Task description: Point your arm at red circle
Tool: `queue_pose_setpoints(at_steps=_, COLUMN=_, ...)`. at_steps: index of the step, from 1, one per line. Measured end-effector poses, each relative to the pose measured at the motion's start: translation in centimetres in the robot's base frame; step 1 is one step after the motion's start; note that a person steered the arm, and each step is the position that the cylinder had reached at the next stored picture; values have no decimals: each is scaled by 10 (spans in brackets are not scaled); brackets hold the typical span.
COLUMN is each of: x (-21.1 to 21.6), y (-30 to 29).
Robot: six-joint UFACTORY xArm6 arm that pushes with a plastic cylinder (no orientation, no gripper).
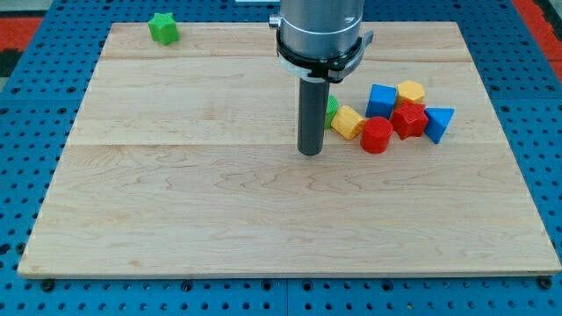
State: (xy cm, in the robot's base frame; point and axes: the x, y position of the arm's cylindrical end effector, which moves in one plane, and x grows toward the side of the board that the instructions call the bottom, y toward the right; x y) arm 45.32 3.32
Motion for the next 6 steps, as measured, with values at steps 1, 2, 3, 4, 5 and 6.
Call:
queue_pose_setpoints(at_steps=1, x=1, y=0)
queue_pose_setpoints(at_steps=2, x=1, y=0)
queue_pose_setpoints(at_steps=3, x=1, y=0)
queue_pose_setpoints(at_steps=4, x=8, y=4)
queue_pose_setpoints(at_steps=5, x=24, y=23)
queue_pose_setpoints(at_steps=6, x=49, y=69)
